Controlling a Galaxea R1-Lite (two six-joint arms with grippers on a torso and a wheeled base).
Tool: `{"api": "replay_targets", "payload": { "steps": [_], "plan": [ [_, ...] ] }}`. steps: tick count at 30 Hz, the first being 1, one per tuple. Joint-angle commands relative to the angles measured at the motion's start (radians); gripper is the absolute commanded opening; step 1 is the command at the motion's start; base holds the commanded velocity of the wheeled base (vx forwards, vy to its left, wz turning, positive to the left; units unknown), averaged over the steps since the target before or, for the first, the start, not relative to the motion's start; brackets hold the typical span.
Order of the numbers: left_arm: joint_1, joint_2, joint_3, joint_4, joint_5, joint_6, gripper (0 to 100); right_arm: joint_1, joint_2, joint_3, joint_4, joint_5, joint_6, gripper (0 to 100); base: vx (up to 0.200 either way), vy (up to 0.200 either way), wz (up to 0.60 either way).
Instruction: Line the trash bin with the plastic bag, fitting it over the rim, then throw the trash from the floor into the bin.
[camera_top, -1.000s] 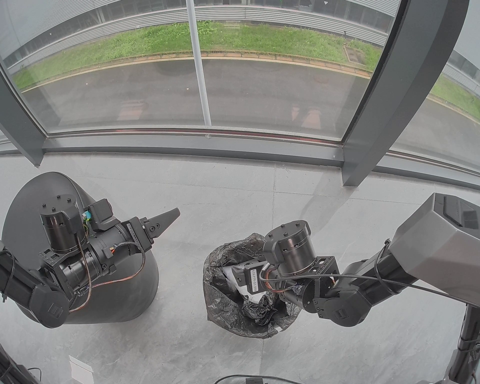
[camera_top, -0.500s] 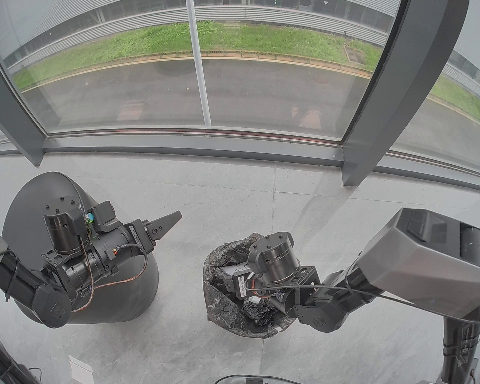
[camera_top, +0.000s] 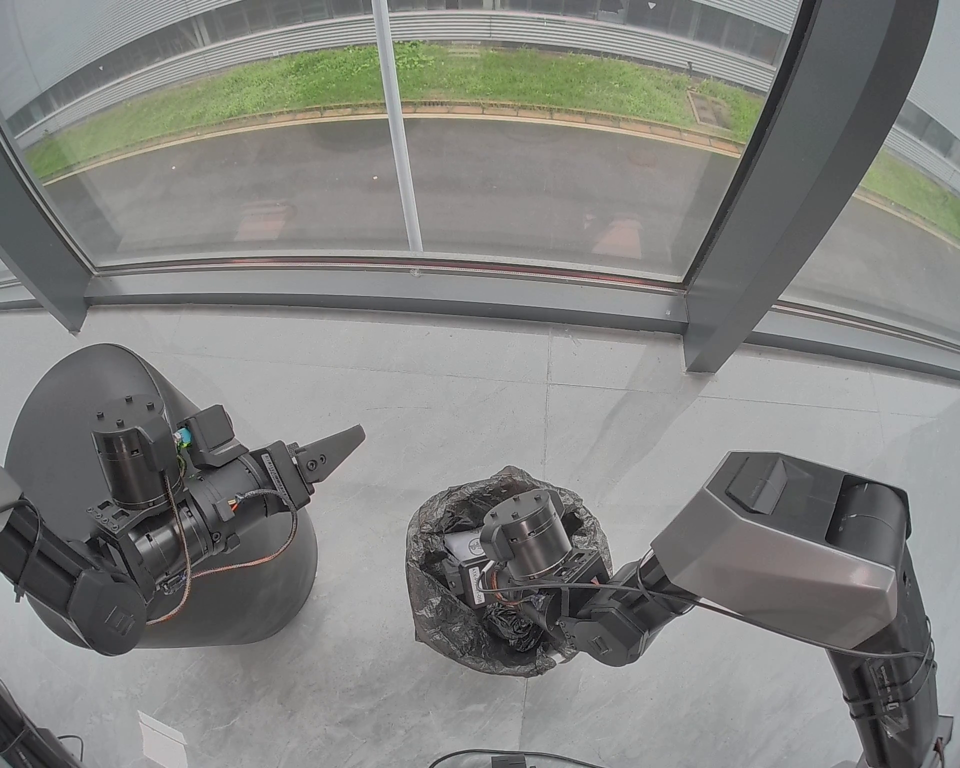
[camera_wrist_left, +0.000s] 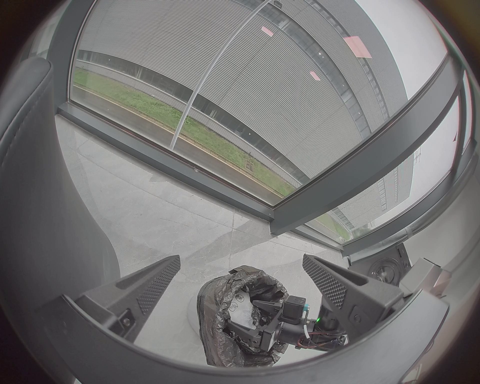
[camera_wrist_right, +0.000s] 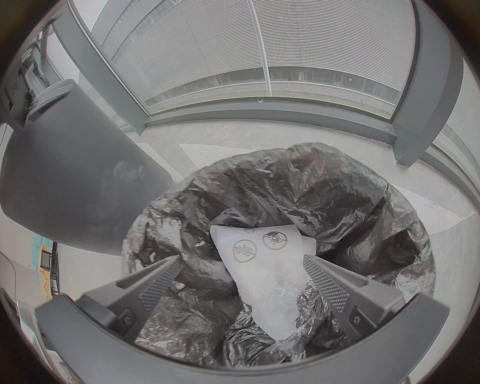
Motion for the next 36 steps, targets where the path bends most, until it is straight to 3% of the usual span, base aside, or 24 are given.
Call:
{"api": "replay_targets", "payload": {
  "steps": [1,23,27,36],
  "plan": [
    [0.000,0.004,0.000,0.000,0.000,-0.001,100,-0.004,0.042,-0.011,0.001,0.010,-0.001,100,0.000,0.000,0.00],
    [-0.002,0.012,0.000,-0.001,0.000,-0.001,100,-0.024,0.063,-0.041,0.001,0.003,-0.001,100,0.000,0.000,0.00],
    [-0.002,0.010,0.000,-0.001,0.000,-0.001,100,-0.022,-0.021,0.003,0.002,0.000,0.000,100,0.000,0.000,0.00],
    [-0.003,-0.005,0.005,-0.001,0.002,-0.001,100,0.007,-0.420,0.255,0.016,0.000,-0.008,100,0.000,0.000,0.00]
  ]
}}
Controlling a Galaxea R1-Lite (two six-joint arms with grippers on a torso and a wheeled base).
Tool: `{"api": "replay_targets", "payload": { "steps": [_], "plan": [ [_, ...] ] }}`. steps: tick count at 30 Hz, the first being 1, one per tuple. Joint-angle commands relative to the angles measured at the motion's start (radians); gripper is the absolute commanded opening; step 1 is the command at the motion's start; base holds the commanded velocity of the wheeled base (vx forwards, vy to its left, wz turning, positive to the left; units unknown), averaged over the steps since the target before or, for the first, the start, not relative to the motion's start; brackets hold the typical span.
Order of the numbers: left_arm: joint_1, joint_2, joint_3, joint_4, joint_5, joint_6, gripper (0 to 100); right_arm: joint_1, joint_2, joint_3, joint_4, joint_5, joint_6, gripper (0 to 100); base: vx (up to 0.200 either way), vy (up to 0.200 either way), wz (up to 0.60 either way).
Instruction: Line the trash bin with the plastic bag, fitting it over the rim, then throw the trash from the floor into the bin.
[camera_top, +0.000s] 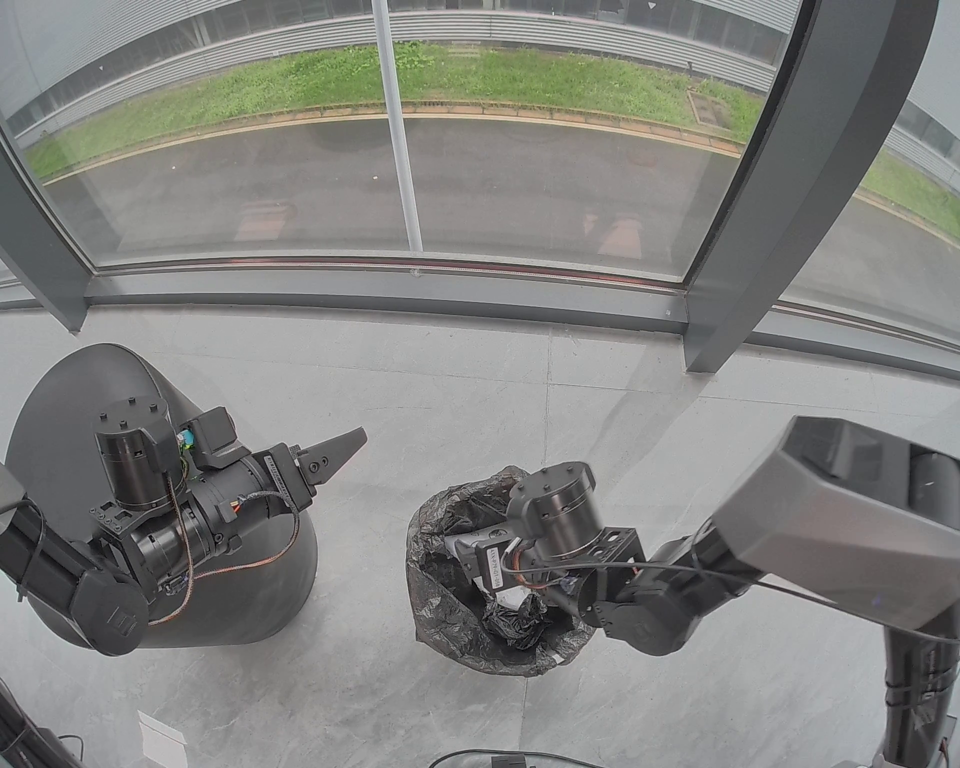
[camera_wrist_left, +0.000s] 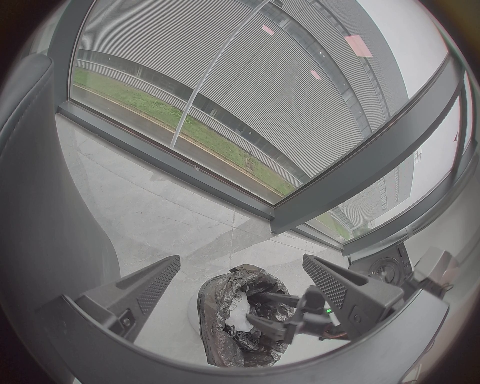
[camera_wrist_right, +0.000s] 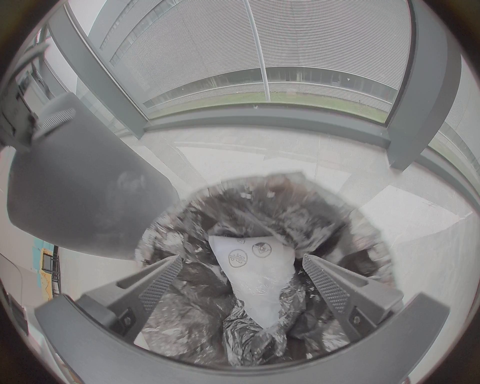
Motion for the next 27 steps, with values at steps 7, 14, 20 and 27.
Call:
{"api": "replay_targets", "payload": {
  "steps": [7,14,20,27],
  "plan": [
    [-0.040,-0.066,0.026,0.001,0.007,0.001,100,-0.080,-0.542,0.314,0.032,-0.019,-0.052,100,0.000,0.000,0.00],
    [-0.094,-0.113,0.060,0.001,0.053,0.096,100,-0.332,-0.864,0.565,0.053,-0.010,-0.156,100,0.000,0.000,0.00],
    [-0.140,-0.096,0.075,-0.005,0.314,0.332,100,-0.534,-1.047,0.725,0.053,-0.008,-0.217,100,0.000,0.000,0.00],
    [-0.125,-0.162,0.207,-0.224,0.512,0.650,100,-0.743,-1.243,0.774,0.053,-0.011,-0.328,100,0.000,0.000,0.00]
  ]
}}
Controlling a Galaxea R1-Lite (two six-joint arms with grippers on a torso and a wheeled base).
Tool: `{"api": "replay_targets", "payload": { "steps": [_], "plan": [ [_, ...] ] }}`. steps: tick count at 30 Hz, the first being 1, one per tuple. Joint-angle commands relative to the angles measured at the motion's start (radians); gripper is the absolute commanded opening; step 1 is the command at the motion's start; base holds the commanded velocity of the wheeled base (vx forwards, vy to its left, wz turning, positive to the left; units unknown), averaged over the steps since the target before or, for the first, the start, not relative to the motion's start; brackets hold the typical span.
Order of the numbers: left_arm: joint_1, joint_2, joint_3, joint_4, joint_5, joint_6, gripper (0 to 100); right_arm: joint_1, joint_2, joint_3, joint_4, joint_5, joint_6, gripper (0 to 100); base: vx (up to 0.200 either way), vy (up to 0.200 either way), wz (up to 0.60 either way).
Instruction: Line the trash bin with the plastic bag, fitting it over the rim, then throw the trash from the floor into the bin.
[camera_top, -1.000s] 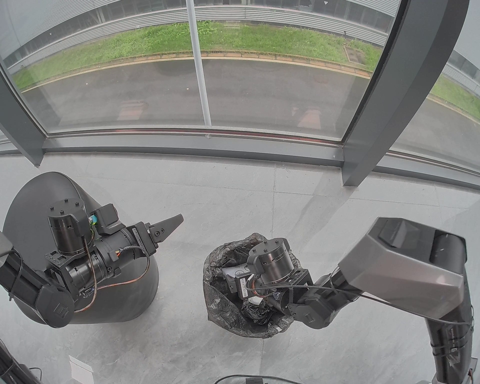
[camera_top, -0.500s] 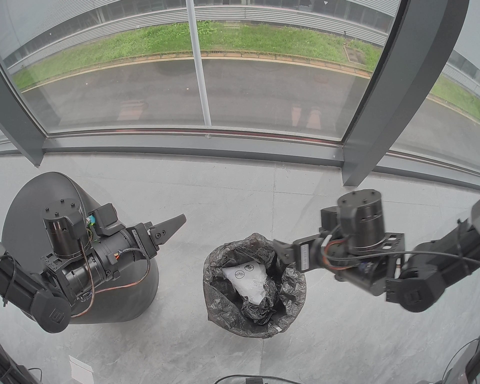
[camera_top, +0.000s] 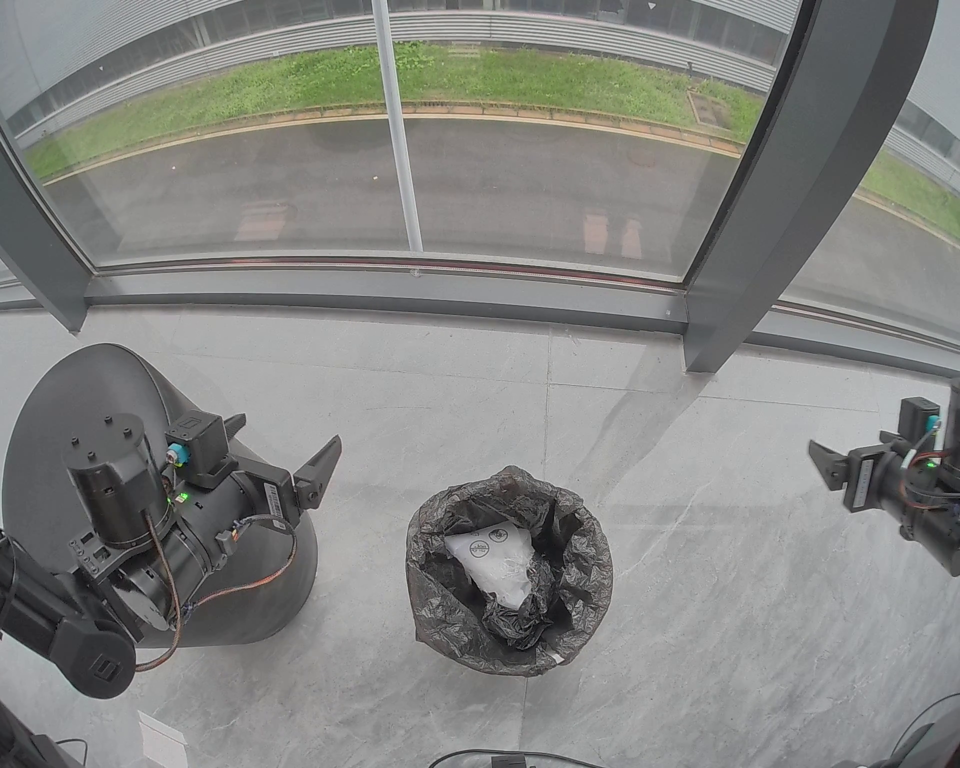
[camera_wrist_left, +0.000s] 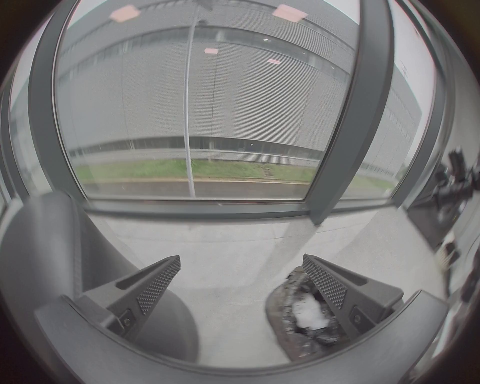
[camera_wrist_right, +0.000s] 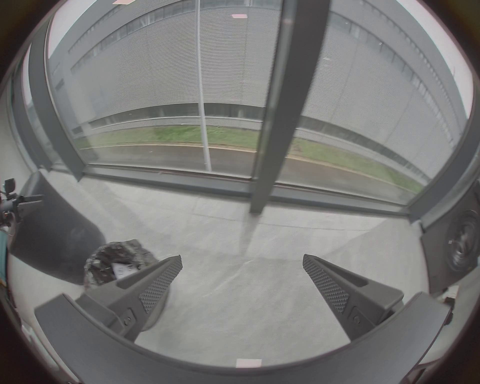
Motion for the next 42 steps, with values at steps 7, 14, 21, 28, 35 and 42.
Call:
{"api": "replay_targets", "payload": {
  "steps": [7,14,21,28,35,42],
  "plan": [
    [0.048,-0.217,0.178,-0.156,0.141,0.153,100,-0.185,-0.344,0.048,0.001,0.010,-0.124,100,0.000,0.000,0.00],
    [0.056,-0.585,0.139,0.212,0.144,0.151,100,-0.079,-0.353,0.068,0.007,0.007,-0.101,100,0.000,0.000,0.00],
    [0.057,-0.953,-0.065,0.859,0.146,0.133,100,-0.081,-0.502,0.080,0.071,-0.007,-0.124,100,0.000,0.000,0.00],
    [0.136,-1.136,-0.141,1.141,0.146,0.107,100,-0.081,-0.706,0.065,0.298,-0.007,-0.125,100,0.000,0.000,0.00],
    [0.215,-1.296,-0.070,1.243,0.143,0.110,100,-0.082,-0.944,0.066,0.602,-0.007,-0.122,100,0.000,0.000,0.00],
    [0.264,-1.423,0.057,1.319,0.135,0.107,100,-0.096,-1.170,0.101,0.823,0.002,-0.119,100,0.000,0.000,0.00]
  ]
}}
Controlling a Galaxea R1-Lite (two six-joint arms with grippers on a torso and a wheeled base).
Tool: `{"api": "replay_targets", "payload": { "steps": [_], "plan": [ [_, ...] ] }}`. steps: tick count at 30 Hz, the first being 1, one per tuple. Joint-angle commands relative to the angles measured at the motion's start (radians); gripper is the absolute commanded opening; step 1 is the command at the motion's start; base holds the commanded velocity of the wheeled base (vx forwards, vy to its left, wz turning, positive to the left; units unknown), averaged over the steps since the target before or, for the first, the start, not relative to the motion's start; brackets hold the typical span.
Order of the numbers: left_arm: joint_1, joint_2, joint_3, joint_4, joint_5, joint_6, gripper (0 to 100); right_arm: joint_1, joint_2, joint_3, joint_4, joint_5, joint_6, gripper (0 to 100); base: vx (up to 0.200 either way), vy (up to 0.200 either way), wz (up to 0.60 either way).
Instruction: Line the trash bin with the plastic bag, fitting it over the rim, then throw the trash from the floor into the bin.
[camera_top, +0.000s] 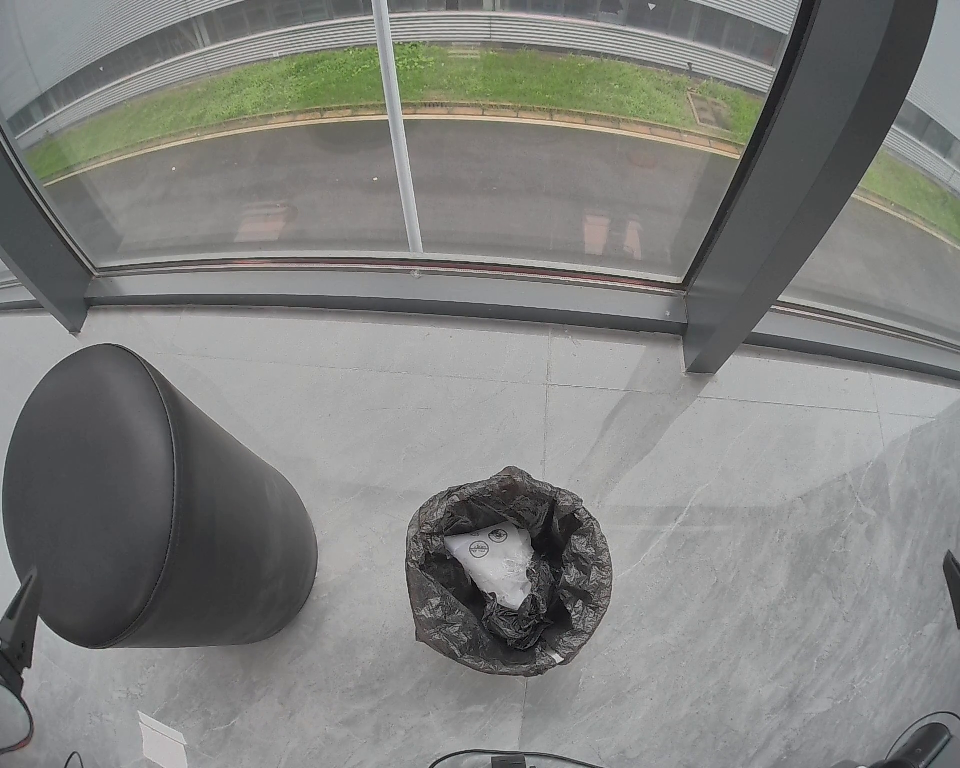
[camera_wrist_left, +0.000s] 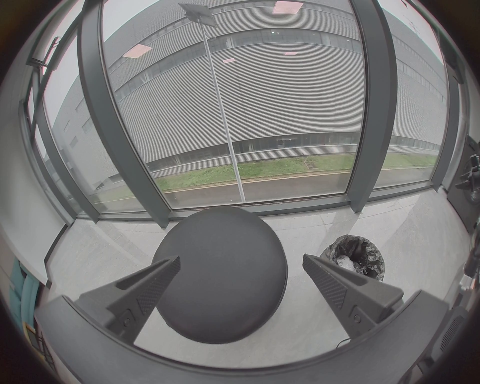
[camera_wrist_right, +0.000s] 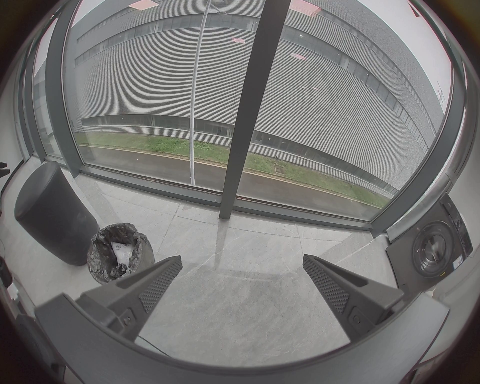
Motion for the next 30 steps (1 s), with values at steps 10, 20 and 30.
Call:
{"api": "replay_targets", "payload": {
  "steps": [10,20,30],
  "plan": [
    [0.131,-0.309,0.240,0.057,-0.005,-0.003,100,-0.132,-0.421,0.143,0.124,0.055,-0.008,100,0.000,0.000,0.00],
    [0.229,-0.390,0.327,0.059,-0.010,0.001,100,-0.134,-0.421,0.173,0.118,0.068,-0.023,100,0.000,0.000,0.00],
    [0.232,-0.411,0.375,0.040,-0.119,-0.132,100,-0.134,-0.421,0.310,-0.044,0.149,0.000,100,0.000,0.000,0.00]
  ]
}}
